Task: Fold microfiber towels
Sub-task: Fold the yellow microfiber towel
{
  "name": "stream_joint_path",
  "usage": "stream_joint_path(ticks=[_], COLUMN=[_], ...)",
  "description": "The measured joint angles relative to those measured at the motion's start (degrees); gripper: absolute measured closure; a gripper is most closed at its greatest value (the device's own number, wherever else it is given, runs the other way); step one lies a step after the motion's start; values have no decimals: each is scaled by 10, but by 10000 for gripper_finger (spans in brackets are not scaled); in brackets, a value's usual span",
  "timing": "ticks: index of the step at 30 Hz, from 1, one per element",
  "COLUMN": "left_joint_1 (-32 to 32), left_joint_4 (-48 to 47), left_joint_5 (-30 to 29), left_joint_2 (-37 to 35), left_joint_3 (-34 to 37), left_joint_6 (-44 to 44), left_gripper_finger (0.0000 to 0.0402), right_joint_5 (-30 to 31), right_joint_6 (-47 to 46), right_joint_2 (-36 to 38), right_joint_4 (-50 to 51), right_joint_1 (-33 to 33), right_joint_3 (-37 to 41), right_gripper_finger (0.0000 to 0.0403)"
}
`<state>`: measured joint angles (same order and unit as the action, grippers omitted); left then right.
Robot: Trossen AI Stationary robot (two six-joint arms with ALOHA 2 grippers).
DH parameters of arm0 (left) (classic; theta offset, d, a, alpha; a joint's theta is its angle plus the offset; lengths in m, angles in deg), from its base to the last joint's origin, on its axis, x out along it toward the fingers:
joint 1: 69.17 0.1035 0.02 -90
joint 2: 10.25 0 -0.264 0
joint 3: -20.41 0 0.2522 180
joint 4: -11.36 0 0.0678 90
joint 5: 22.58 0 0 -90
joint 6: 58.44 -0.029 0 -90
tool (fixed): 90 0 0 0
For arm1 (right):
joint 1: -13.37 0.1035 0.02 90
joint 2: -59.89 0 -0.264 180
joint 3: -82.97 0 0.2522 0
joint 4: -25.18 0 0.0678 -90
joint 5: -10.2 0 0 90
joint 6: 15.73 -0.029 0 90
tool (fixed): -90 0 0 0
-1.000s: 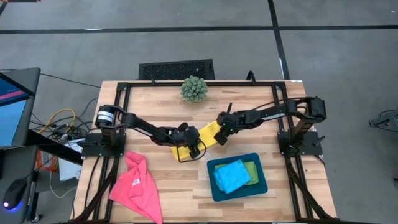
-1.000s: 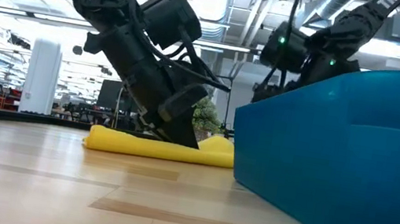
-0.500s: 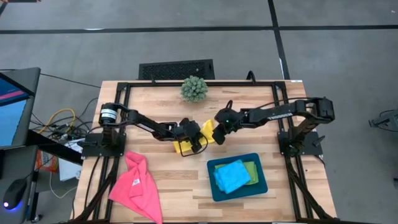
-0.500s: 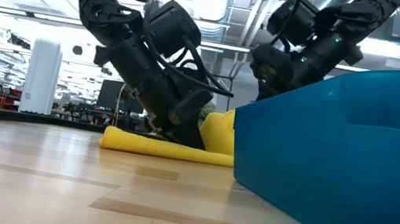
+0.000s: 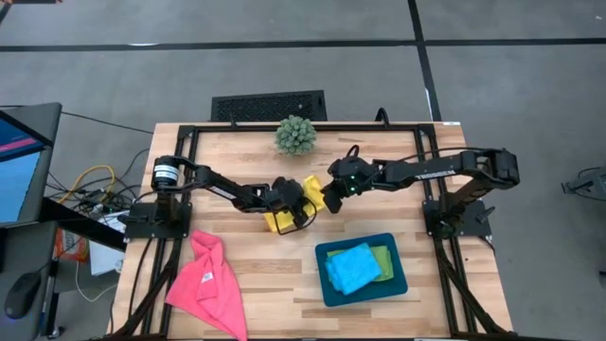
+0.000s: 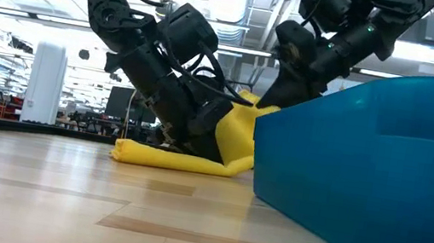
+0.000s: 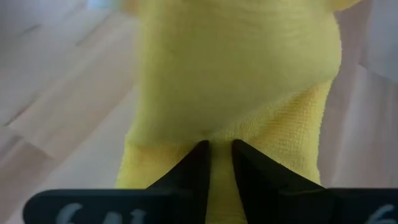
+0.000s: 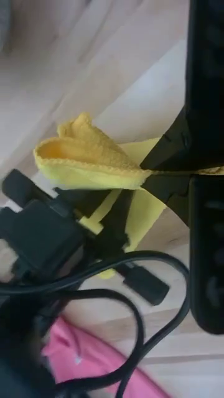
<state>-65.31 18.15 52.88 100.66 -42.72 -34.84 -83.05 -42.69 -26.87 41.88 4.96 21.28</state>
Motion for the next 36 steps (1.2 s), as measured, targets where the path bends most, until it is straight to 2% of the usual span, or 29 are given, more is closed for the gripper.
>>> stream_joint_path(ticks=[6, 16, 19, 24, 28, 32, 36], left_joint_1=[1, 1, 1, -4, -34, -78, -98], left_joint_4=[24, 33, -20, -168, -274, -299, -300], left_joint_5=[-27, -27, -19, -8, -12, -38, -70], left_joint_2=[0, -2, -27, -109, -162, -166, -127], left_joint_3=[0, -1, -1, -1, -2, 9, 21], left_joint_6=[27, 20, 23, 47, 68, 87, 107], left_gripper_finger=[336, 336, 336, 336, 336, 336, 336], right_joint_5=[1, 1, 1, 1, 1, 1, 1], right_joint_6=[-3, -14, -12, -1, 0, 1, 4], right_joint_2=[7, -7, -5, -5, -7, -7, -7], right_joint_4=[-4, -34, -33, -30, -29, -30, -37], right_joint_1=[-4, -4, -8, -16, -18, -18, -18], right_joint_3=[0, 0, 0, 0, 0, 0, 0], right_gripper_finger=[379, 379, 377, 380, 380, 376, 378])
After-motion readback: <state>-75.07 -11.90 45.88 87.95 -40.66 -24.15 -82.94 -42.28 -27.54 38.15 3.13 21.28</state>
